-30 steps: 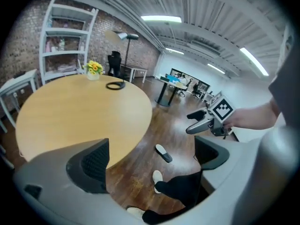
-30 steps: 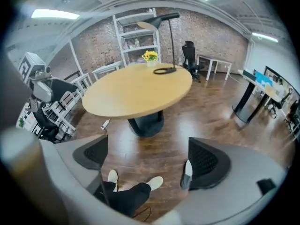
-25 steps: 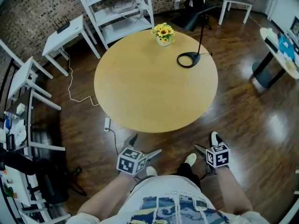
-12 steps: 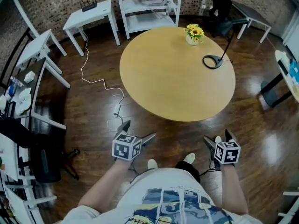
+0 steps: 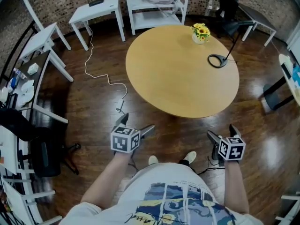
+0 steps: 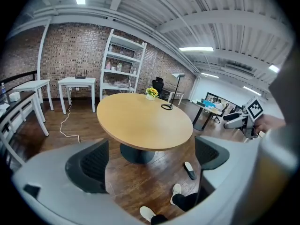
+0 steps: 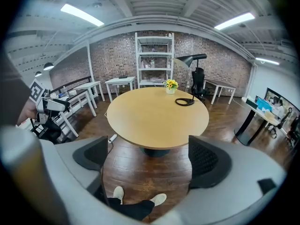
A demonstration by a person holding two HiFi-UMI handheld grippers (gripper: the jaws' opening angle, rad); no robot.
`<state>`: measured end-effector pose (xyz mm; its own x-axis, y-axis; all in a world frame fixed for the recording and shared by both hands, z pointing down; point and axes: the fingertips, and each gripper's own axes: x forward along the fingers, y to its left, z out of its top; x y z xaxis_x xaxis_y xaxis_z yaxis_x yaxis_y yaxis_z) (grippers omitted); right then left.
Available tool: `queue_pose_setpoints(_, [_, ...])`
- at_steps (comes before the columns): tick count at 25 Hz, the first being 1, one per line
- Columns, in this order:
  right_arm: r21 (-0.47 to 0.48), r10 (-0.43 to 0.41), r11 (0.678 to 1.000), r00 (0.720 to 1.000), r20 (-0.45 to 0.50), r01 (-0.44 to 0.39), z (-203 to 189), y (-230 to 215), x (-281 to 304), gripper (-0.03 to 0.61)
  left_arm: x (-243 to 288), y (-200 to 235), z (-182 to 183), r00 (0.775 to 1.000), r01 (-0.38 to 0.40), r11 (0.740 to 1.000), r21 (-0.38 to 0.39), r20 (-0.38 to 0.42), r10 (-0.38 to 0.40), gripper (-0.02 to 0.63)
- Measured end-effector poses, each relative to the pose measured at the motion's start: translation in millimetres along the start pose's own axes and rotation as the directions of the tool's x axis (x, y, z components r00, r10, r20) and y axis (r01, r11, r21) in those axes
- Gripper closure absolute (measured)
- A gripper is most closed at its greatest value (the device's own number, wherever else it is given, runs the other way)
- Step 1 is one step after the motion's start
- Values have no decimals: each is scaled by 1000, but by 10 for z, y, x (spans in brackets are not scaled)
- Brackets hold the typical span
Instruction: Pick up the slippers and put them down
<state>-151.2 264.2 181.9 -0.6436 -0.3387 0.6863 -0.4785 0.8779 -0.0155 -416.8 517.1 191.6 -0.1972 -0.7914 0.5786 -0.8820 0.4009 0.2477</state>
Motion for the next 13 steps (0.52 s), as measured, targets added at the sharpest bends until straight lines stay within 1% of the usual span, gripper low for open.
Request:
queue_pose_setpoints(8, [10, -13, 1000, 1000, -5, 13, -121, 16, -81, 25, 5, 34, -17, 1000, 3, 1000, -3, 1, -3, 43])
queue_pose_setpoints(13, [7, -20, 1000, 1000, -1, 20, -82, 34, -74, 25, 41, 42, 31, 1000, 14, 1000, 11, 1, -14, 43])
